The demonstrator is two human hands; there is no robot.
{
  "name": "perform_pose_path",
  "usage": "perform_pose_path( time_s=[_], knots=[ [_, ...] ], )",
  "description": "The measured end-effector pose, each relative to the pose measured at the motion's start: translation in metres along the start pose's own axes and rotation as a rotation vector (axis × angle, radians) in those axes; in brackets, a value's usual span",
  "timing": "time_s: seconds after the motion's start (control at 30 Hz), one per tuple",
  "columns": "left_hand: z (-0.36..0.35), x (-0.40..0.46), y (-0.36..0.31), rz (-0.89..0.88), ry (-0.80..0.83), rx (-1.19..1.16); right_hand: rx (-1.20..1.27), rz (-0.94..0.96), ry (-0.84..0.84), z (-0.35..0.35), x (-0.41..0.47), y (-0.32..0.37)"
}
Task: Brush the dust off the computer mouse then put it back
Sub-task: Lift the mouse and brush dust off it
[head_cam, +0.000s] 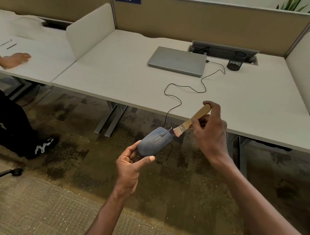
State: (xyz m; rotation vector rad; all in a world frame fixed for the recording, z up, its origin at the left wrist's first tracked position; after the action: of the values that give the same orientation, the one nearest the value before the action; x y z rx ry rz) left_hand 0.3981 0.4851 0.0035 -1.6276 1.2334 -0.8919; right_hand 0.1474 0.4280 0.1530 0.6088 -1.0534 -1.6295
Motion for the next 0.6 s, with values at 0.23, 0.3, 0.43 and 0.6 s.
perform_pose_path(
  time_s=[0.23,0.3,0.43,0.6],
  knots=[
    [0.002,0.003,0.001,0.012,0.035,-0.007,0.013,0.031,0.054,-0.014,-0.005,0.012],
    [0.006,0.004,0.001,0.015,0.040,-0.010,-0.035,0.020,0.030,-0.014,-0.003,0.010],
    [0.014,0.006,-0.002,0.010,0.044,-0.012,-0.085,0.058,-0.043,-0.009,-0.005,0.012],
    [0.018,0.010,-0.005,-0.009,0.031,-0.013,-0.122,0.120,-0.053,-0.011,-0.018,0.017]
  ],
)
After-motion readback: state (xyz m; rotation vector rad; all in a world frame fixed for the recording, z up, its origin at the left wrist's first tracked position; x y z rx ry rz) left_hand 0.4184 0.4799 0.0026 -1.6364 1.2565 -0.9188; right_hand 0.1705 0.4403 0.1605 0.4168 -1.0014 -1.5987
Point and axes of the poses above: each hand's wrist, its own x-axis towards the middle knuckle, its own z-axis out of the back of the hand, y = z × x, the point moved 10 cm from there along x, towards the middle knuckle, and after that the axes turned 15 degrees about -z, right-handed, at the moved point
